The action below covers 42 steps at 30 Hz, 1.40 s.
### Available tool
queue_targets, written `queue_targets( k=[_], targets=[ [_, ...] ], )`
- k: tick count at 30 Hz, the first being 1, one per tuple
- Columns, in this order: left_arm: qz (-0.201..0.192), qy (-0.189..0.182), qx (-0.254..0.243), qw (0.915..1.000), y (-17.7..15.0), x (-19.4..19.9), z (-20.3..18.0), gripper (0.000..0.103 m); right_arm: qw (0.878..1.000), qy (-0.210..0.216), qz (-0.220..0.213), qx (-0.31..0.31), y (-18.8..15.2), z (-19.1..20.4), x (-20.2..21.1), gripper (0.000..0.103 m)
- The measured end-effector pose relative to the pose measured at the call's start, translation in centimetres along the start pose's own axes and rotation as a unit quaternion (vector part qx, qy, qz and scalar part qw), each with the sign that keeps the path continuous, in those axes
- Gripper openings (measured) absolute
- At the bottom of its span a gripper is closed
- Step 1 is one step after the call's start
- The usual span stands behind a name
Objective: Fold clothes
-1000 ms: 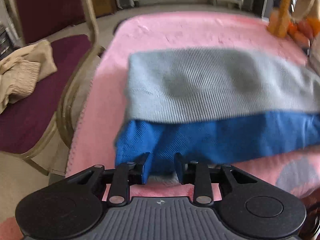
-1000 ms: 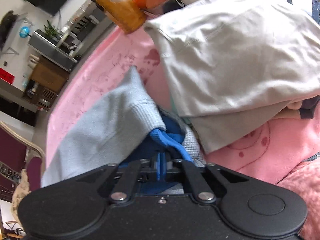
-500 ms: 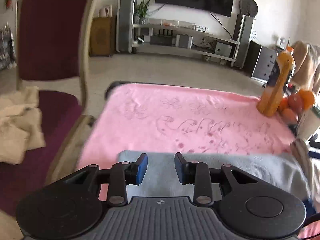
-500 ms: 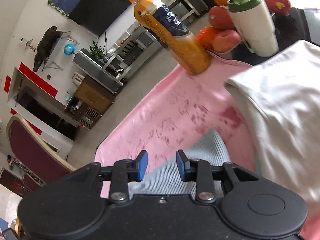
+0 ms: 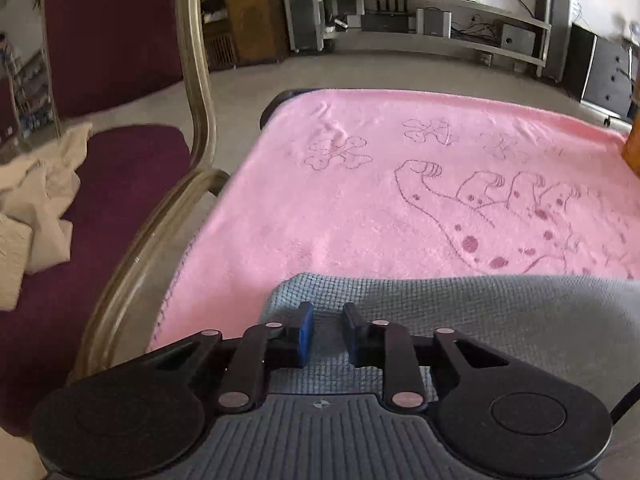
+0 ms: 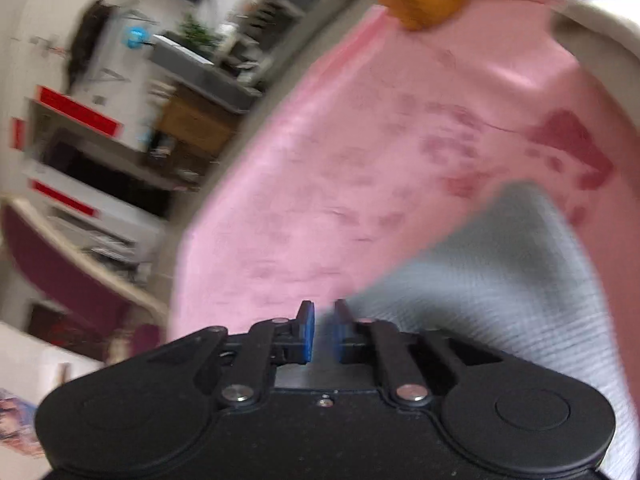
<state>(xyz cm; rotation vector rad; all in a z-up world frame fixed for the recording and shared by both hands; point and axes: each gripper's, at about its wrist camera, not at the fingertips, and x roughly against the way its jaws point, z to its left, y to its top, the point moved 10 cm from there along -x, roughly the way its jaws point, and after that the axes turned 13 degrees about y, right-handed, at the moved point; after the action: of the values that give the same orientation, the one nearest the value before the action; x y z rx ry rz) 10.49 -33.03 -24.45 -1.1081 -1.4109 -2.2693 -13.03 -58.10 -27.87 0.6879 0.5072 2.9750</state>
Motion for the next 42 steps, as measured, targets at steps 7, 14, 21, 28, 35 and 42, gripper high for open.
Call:
queue_targets(
  k=[7,14,21,28,35,42],
  targets=[
    [0.002,0.012,0.025,0.9996,-0.2,0.3,1.8,0.027,0.990,-0.079,-0.112,-0.043,2.7,-4.4,5.3,0.000],
    [-0.004,0.002,0.023,0.9997,-2.0,4.4,3.7,0.024,0.975,-0.129,-0.180,-0.028,2.2,-2.3,11.8,0.008],
    [0.007,-0.060,0.001,0.9982,-5.6,8.6,3.5,0.036,0.987,-0.047,-0.149,-0.032,-3.2,1.0,15.3,0.023],
    [-0.015,-0.119,-0.046,0.9917,-8.2,11.8,0.7,0.036,0.998,-0.018,-0.050,0.026,-11.3,3.4,16.0,0.027],
    [-0.030,-0.112,-0.112,0.9869,-9.9,12.4,-2.2,0.037,0.998,-0.008,0.024,0.055,-14.2,3.3,13.3,0.027],
    [0.007,-0.091,-0.135,0.9865,-11.2,10.5,-2.3,0.041,0.999,-0.030,0.039,-0.020,-14.2,-0.9,14.2,0.013]
  ],
)
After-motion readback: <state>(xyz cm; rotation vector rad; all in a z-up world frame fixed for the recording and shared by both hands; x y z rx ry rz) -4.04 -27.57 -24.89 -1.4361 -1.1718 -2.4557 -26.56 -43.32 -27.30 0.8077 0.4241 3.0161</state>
